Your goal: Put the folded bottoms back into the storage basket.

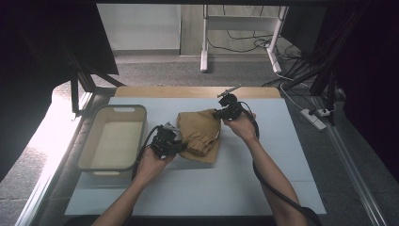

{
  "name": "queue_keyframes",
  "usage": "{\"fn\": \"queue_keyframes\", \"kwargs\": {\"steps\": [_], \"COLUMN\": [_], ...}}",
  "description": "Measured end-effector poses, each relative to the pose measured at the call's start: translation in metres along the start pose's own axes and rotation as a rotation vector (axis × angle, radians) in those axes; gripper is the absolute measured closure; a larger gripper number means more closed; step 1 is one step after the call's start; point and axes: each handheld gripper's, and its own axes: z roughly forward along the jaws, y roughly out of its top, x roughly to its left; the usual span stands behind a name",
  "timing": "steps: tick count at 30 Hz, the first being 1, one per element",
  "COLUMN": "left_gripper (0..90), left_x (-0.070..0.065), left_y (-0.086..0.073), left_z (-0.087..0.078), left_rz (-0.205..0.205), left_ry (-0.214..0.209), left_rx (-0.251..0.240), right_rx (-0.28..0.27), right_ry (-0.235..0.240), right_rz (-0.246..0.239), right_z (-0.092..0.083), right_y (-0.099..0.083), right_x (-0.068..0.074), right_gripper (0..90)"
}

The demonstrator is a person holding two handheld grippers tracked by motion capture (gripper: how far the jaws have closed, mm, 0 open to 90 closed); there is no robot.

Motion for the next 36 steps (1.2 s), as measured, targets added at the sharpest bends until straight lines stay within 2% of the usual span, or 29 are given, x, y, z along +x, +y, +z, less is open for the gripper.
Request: {"fn": "queue_keyframes", "kwargs": {"steps": [16, 22, 30, 36], "left_gripper": [79.7, 79.7, 79.7, 79.7], "left_x": [0.002, 0.005, 0.006, 0.009], "left_y": [0.007, 0.004, 0.003, -0.001], "left_z": [-0.026, -0.039, -0.057, -0.065], "left_rz": [0.025, 0.024, 0.038, 0.031], "left_ry": [-0.006, -0.009, 0.011, 0.01], "left_rx": [-0.011, -0.013, -0.016, -0.024], "right_rx": [-0.055, -0.074, -0.099, -0.116], "right_ry": [0.018, 0.033, 0.05, 0.061], "right_rz": [-0.012, -0.019, -0.032, -0.037], "right_z": [-0.021, -0.024, -0.028, -0.032], "right_y": [0.011, 0.017, 0.026, 0.03], "right_x": [0.012, 0.018, 0.029, 0.035], "right_gripper": [82.2, 82.2, 82.2, 82.2]}}
